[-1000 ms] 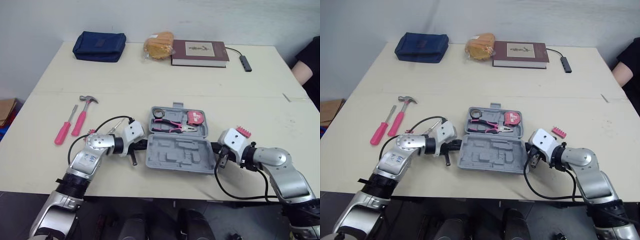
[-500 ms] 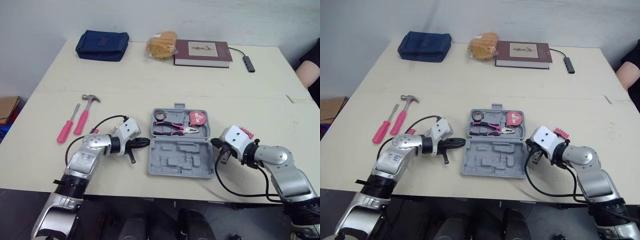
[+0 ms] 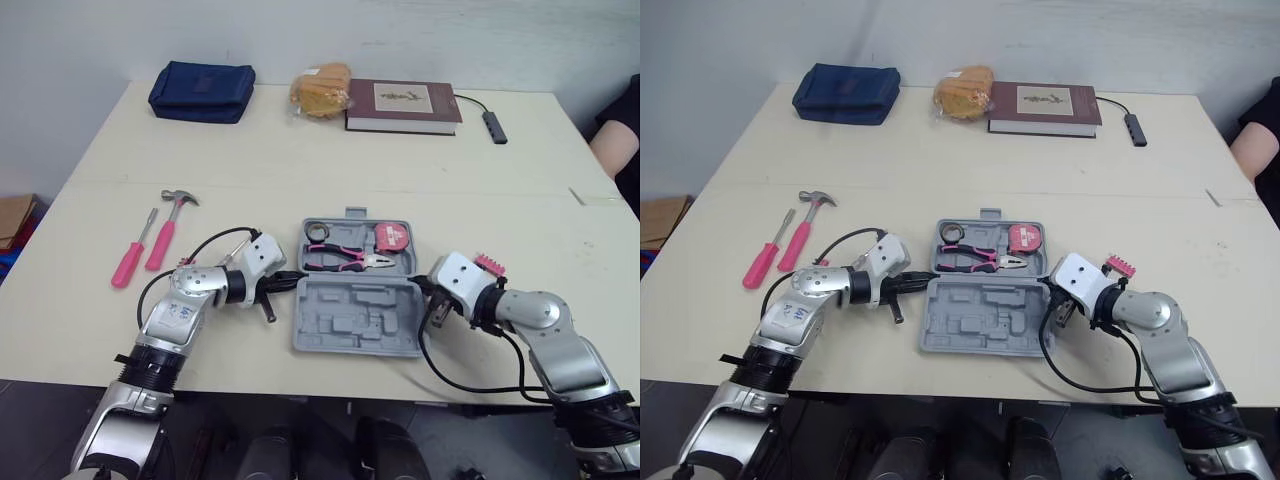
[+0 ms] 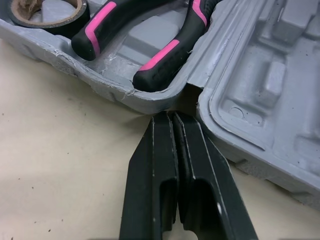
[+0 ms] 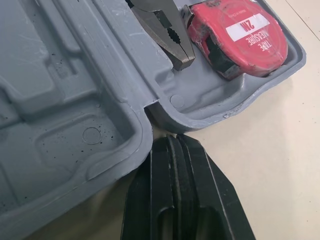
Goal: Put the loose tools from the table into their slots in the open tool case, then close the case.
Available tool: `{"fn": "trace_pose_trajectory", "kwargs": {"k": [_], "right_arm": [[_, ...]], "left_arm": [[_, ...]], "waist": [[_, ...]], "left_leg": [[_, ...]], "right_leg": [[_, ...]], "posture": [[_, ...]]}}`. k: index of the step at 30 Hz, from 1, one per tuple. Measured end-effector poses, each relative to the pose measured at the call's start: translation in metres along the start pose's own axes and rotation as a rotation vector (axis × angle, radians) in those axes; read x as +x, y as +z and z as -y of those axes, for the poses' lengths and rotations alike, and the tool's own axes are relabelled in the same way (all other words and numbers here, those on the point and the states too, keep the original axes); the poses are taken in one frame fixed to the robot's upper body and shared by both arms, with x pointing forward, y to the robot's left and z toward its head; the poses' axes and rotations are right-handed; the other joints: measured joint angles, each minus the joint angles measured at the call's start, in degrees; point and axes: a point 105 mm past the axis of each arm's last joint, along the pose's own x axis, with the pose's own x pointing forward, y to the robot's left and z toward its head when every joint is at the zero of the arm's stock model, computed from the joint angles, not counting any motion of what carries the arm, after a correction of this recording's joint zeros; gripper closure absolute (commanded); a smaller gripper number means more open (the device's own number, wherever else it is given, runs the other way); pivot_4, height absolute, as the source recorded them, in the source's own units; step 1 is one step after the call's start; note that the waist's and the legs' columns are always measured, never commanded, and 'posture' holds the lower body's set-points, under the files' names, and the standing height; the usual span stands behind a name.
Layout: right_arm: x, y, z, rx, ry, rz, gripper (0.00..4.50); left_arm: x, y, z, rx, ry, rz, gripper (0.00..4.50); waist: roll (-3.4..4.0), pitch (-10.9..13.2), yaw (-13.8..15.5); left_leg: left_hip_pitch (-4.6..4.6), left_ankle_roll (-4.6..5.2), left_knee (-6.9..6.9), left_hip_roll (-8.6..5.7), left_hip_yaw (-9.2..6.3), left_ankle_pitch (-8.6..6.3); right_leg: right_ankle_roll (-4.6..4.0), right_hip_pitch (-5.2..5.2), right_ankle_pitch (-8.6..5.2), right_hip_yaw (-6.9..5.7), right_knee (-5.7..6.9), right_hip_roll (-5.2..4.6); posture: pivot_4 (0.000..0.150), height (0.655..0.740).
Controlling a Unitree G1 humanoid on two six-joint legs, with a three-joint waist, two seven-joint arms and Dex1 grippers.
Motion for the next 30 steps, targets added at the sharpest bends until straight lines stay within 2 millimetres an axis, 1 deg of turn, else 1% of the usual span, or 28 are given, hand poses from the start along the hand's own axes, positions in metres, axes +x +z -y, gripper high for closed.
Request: {"fn": "trace_pose_trajectory", "kwargs": {"k": [4, 12, 16, 20, 22, 23, 24, 25, 26, 27, 28, 29, 30], "right_arm": [[-0.006, -0.001, -0.006, -0.017, 0.015, -0.008, 4.5], [-0.019, -0.005, -0.019, -0.023, 0.05, -0.022, 4.5], [-0.02, -0.004, -0.021, -0.019, 0.062, -0.018, 4.5], [-0.022, -0.006, -0.024, -0.019, 0.065, -0.009, 4.5], [-0.029, -0.011, -0.026, -0.018, 0.064, 0.004, 4.5], [-0.034, -0.014, -0.027, -0.017, 0.062, 0.008, 4.5], [-0.04, -0.016, -0.026, -0.019, 0.052, 0.011, 4.5], [-0.044, -0.018, -0.026, -0.015, 0.048, 0.014, 4.18], [-0.055, -0.018, -0.026, 0.021, 0.04, 0.048, 3.81], [-0.068, -0.014, -0.024, 0.056, 0.016, 0.094, 3.47], [-0.085, -0.013, -0.023, 0.085, -0.005, 0.119, 3.0], [-0.099, -0.013, -0.021, 0.09, -0.029, 0.126, 2.38], [-0.112, -0.018, -0.022, 0.105, -0.046, 0.112, 1.87]], "left_arm": [[0.0, -0.001, 0.006, 0.017, -0.055, -0.01, 4.45], [-0.005, -0.003, 0.021, 0.024, -0.09, -0.034, 4.45], [-0.008, -0.005, 0.023, 0.025, -0.086, -0.042, 4.45], [-0.013, -0.008, 0.024, 0.065, -0.076, -0.036, 4.45], [-0.022, -0.014, 0.02, 0.068, -0.062, -0.02, 4.45], [-0.03, -0.017, 0.017, 0.064, -0.047, -0.009, 4.45], [-0.038, -0.02, 0.014, 0.062, -0.027, -0.003, 4.22], [-0.043, -0.023, 0.01, 0.055, -0.012, 0.0, 3.94], [-0.053, -0.024, 0.008, 0.044, 0.005, 0.039, 3.71], [-0.066, -0.024, 0.007, 0.03, 0.017, 0.085, 3.25], [-0.083, -0.026, 0.003, 0.011, 0.044, 0.121, 2.77], [-0.099, -0.028, -0.002, -0.007, 0.083, 0.148, 2.2], [-0.115, -0.03, -0.01, -0.023, 0.139, 0.164, 1.75]], "waist": [[0.0, 0.0, 0.05], [0.0, 0.0, 0.12], [0.0, 0.0, 0.11], [0.0, 0.0, 0.08], [0.0, 0.0, 0.1], [0.0, 0.0, 0.09], [0.0, 0.0, 0.05], [0.01, 0.01, 0.04], [0.02, 0.01, 0.1], [0.05, 0.03, 0.13], [0.05, 0.03, 0.13], [0.06, 0.04, 0.15], [0.06, 0.04, 0.21]], "left_leg": [[-0.01, 0.0, -0.04, -0.01, 0.01, 0.0], [0.0, 0.0, -0.04, 0.01, -0.01, 0.0], [0.01, 0.0, -0.04, 0.01, -0.01, 0.0], [0.01, -0.01, -0.09, 0.02, -0.01, 0.0], [0.02, -0.01, -0.11, 0.02, -0.01, 0.0], [0.02, -0.01, -0.11, 0.03, -0.01, 0.0], [0.02, -0.01, -0.11, 0.03, 0.01, 0.0], [0.02, 0.0, -0.1, 0.03, 0.02, -0.01], [0.03, 0.0, -0.11, 0.02, 0.0, -0.01], [0.02, -0.01, -0.19, 0.07, -0.02, -0.02], [0.02, -0.06, -0.22, 0.13, -0.05, -0.04], [0.04, -0.08, -0.26, 0.14, -0.07, -0.05], [0.04, -0.08, -0.27, 0.14, -0.07, -0.05]], "right_leg": [[0.0, 0.0, 0.0, -0.01, -0.05, 0.01], [0.0, 0.01, 0.0, 0.01, -0.04, -0.01], [0.0, 0.01, 0.0, 0.02, -0.04, -0.04], [0.0, 0.01, 0.0, 0.02, -0.09, -0.06], [-0.01, 0.01, 0.0, 0.02, -0.1, -0.08], [-0.01, 0.01, 0.0, 0.01, -0.11, -0.09], [-0.01, 0.01, 0.0, 0.02, -0.11, -0.11], [-0.01, 0.01, 0.0, 0.03, -0.11, -0.12], [-0.01, 0.0, 0.0, 0.03, -0.16, -0.12], [-0.01, 0.01, 0.0, 0.04, -0.17, -0.2], [-0.02, 0.01, -0.01, 0.01, -0.22, -0.19], [-0.03, 0.03, -0.01, 0.0, -0.27, -0.16], [-0.03, 0.04, -0.02, -0.01, -0.29, -0.16]], "posture": [[0.15, 0.74], [0.15, 0.74], [0.15, 0.74], [0.15, 0.74], [0.15, 0.74], [0.15, 0.74], [0.15, 0.74], [0.15, 0.74], [0.15, 0.74], [0.15, 0.74], [0.15, 0.74], [0.15, 0.74], [0.15, 0.74]]}}
